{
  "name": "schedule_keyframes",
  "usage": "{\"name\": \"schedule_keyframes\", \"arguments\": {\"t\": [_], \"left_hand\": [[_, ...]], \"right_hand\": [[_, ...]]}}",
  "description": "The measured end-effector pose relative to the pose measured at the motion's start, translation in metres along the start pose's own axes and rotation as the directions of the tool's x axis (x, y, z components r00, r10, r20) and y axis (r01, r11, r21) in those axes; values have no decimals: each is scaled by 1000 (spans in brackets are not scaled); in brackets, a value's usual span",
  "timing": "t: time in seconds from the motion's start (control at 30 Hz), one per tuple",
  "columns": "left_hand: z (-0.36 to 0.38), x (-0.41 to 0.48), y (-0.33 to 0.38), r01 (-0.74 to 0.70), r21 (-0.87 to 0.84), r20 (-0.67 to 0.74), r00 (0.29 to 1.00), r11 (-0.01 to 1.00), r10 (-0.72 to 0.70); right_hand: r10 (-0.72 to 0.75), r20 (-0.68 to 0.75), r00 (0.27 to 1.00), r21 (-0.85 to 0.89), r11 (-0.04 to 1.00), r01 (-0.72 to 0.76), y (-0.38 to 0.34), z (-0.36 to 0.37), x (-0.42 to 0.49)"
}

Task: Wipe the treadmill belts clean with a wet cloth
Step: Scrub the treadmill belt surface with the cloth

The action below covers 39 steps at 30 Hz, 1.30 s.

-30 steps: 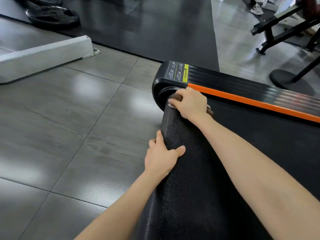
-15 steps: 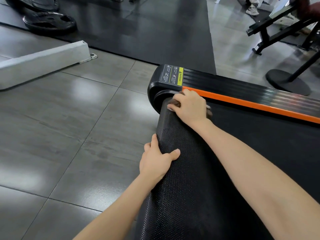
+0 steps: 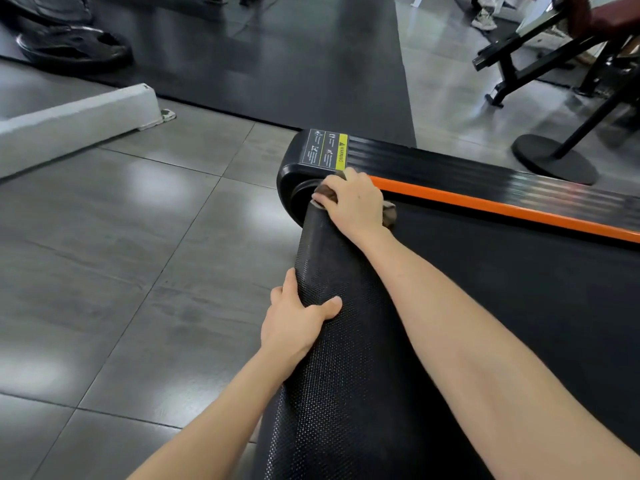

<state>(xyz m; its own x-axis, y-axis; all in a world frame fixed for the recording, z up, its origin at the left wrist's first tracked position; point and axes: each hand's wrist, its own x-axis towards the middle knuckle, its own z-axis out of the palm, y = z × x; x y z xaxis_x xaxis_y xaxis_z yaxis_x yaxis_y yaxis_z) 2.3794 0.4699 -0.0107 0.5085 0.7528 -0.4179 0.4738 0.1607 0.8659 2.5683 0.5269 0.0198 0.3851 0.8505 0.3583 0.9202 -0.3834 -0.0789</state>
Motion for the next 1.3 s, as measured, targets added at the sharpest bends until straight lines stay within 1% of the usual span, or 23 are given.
{"name": "schedule_keyframes", "arguments": {"t": [0.03,0.1,0.13,0.17,0.2,0.33,0.4,0.47,0.5,0.57,0.63,0.73,0.83,0.9,0.93,1.0,1.03,1.1,1.17,1.2,1.23,1.27,1.3], "left_hand": [[0,0,-1,0,-9,-4,1000,1000,0],[1,1,0,-3,-19,-14,1000,1000,3],[1,2,0,-7,-32,-22,1000,999,6],[2,4,-2,-11,-59,-32,999,998,9],[2,5,-4,0,-89,-40,999,996,-3],[-1,1,0,36,-204,-44,998,978,-46],[-5,-9,5,19,-322,-88,995,947,-49],[-11,-21,4,3,-474,-159,983,881,-88],[-15,-28,1,-3,-514,-181,978,857,-105],[-24,-43,-6,-8,-543,-200,972,840,-120],[-37,-57,-9,-21,-542,-217,969,840,-116],[-54,-80,-7,-32,-459,-184,981,888,-60],[-59,-111,-3,-53,-359,-77,997,932,27],[-62,-131,-2,-78,-286,-20,997,955,76],[-64,-139,-1,-99,-257,1,995,961,103],[-69,-152,-3,-143,-218,32,988,965,154],[-70,-157,-4,-169,-197,37,983,966,179],[-69,-167,-7,-262,-121,22,964,958,266],[-62,-181,-6,-418,-10,38,908,908,418],[-55,-189,-5,-505,49,70,862,862,501],[-46,-198,-6,-591,113,121,806,799,579],[-36,-206,-9,-670,183,199,742,720,640],[-25,-212,-14,-741,263,298,672,618,678]], "right_hand": [[17,-15,1000,10,1000,-17,11,-1,-5],[152,-28,988,35,988,-151,31,-6,-14],[226,-9,974,37,974,-225,32,-8,-16],[261,18,965,31,965,-261,27,-11,-18],[252,51,967,22,967,-253,17,-13,-20],[65,135,989,57,996,-73,-20,-26,-50],[30,164,986,72,997,-42,-22,-35,-76],[-12,151,988,119,993,-6,-28,-45,-111],[-41,132,990,141,990,22,-33,-51,-131],[-81,87,993,165,984,66,-40,-60,-170],[-100,79,992,171,982,85,-49,-72,-204],[-132,138,982,187,977,105,-69,-97,-250],[-206,201,958,234,960,157,-92,-122,-303],[-234,325,916,277,950,144,-105,-143,-330],[-223,405,887,289,951,107,-109,-154,-337],[-169,528,832,347,937,-30,-105,-175,-338],[-146,548,823,387,917,-95,-100,-184,-335],[-74,521,850,443,875,-196,-84,-197,-326],[44,440,897,492,823,-282,-62,-205,-323],[128,395,910,513,790,-334,-50,-205,-324],[216,348,912,514,770,-378,-38,-203,-326],[300,308,903,469,778,-418,-26,-201,-329],[369,268,890,375,811,-450,-14,-196,-332]]}}
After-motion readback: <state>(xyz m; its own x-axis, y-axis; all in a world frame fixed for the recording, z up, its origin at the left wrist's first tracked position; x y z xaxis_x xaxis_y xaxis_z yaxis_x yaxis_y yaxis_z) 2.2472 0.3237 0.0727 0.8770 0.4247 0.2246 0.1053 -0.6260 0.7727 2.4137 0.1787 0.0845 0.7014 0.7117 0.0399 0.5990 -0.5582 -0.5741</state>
